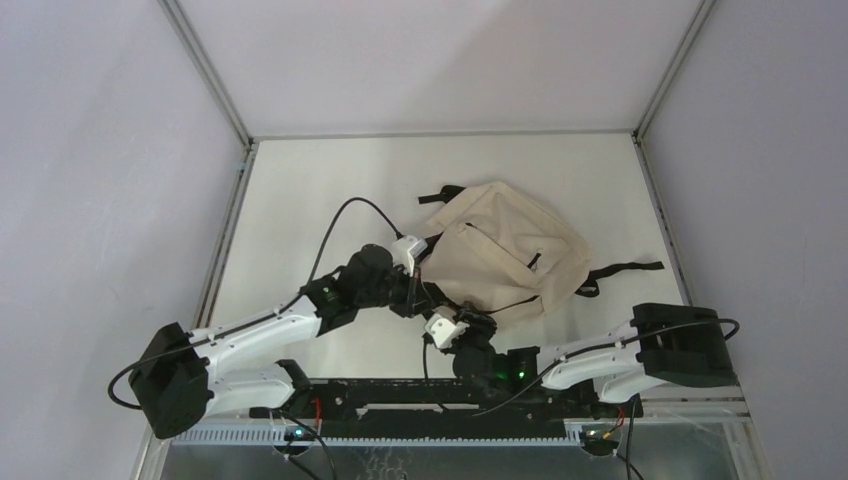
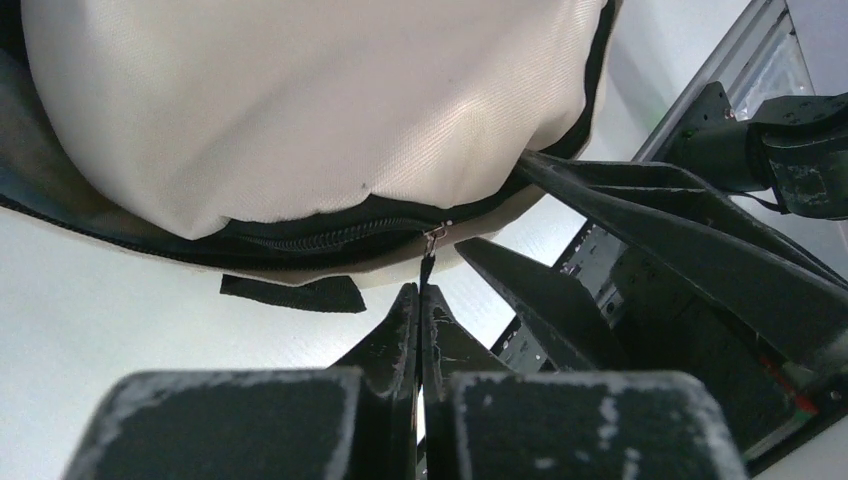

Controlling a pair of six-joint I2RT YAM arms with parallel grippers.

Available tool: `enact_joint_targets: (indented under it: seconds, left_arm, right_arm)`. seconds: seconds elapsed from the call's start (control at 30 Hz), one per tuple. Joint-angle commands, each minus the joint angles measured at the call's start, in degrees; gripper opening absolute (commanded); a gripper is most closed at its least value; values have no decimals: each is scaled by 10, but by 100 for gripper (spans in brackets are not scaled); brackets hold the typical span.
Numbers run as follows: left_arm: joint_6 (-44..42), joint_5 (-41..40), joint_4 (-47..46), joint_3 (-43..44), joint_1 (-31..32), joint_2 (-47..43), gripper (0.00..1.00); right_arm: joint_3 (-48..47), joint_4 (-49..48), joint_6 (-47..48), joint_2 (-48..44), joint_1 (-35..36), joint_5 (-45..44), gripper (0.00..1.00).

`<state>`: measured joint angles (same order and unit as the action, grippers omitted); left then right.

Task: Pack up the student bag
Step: Zip the student bag at the center of the board.

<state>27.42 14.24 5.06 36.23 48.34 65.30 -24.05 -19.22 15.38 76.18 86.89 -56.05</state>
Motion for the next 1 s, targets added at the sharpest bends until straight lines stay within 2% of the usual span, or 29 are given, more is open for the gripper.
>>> enact_joint_targets:
  seconds: [0.0,0.1,0.13,0.43,0.57,0.7,0.8,0.83,0.87,0.9,0.97]
  left_arm:
    - [-8,17,-20,-2,-8,-14,0]
    - [-8,15,-16,-4,-21,-21,0]
    - [-7,15,-14,-5,-27,-26,0]
    - [3,-18,18,-10,-120,-69,0]
    - [27,-63,13,-6,-159,-66,0]
    - [80,-136,-44,-25,-201,-31,0]
    - [89,-100,-103,-23,-199,2,0]
    - [85,-88,-111,-19,-196,9,0]
    - [78,-85,-108,-14,-190,12,0]
    - [72,-83,-104,-11,-185,12,0]
    - [66,-73,-102,-12,-182,5,0]
  right_arm:
    - [-24,-80,20,20,-18,-44,42]
    - [-24,-56,-2,16,-16,-52,8]
    - [-23,-34,-19,10,-14,-49,0]
    - [11,70,-173,-108,1,-78,0]
    - [12,122,-225,-161,1,-103,0]
    - [9,210,-297,-230,1,-113,0]
    - [8,246,-300,-271,0,-70,0]
    - [6,256,-299,-283,0,-47,18]
    - [4,266,-298,-294,0,-21,44]
    - [-1,272,-289,-303,0,10,56]
    - [-13,280,-264,-314,3,69,64]
